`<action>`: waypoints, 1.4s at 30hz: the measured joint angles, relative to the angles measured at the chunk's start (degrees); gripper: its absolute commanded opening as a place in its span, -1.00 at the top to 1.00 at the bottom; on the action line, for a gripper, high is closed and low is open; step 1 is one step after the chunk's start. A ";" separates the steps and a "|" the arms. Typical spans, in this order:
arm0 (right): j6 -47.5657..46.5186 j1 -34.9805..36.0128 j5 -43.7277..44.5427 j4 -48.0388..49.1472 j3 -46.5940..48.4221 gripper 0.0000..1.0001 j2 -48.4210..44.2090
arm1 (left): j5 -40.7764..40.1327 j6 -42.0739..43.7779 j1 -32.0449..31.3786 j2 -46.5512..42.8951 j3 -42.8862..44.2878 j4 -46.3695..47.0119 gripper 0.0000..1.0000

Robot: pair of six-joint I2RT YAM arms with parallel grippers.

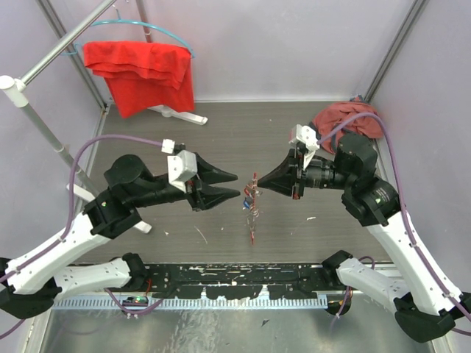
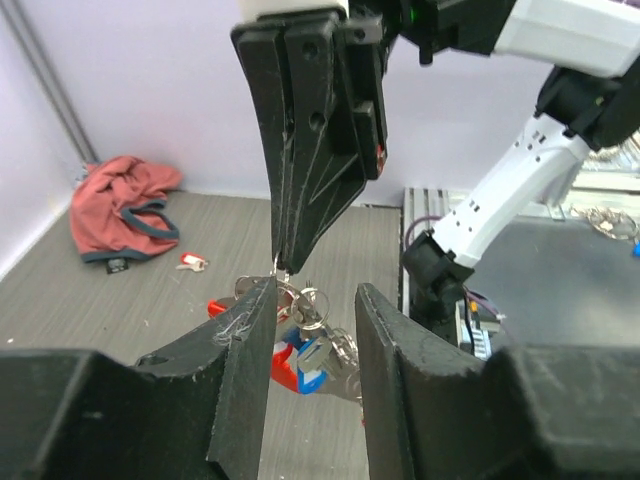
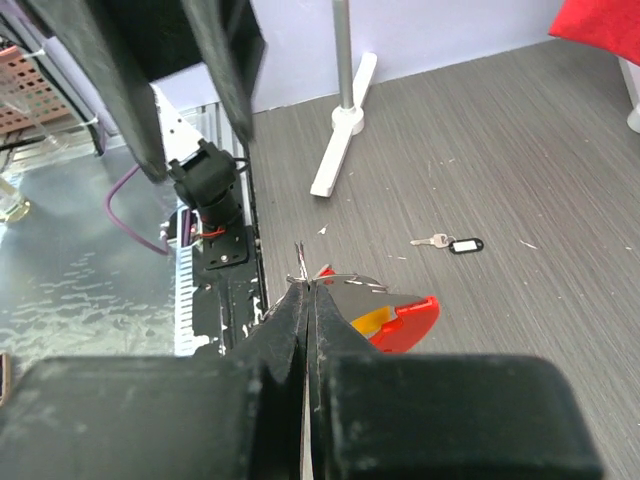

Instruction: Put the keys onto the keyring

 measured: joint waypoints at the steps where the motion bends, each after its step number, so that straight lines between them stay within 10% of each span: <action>1: -0.37 0.00 -0.61 -0.22 0.00 0.99 -0.22 | 0.76 0.31 0.00 0.57 0.22 -0.26 0.13; 42: -1.84 0.00 -4.70 -0.85 0.02 0.98 -2.47 | 5.84 -2.27 0.00 8.46 1.81 -0.07 0.29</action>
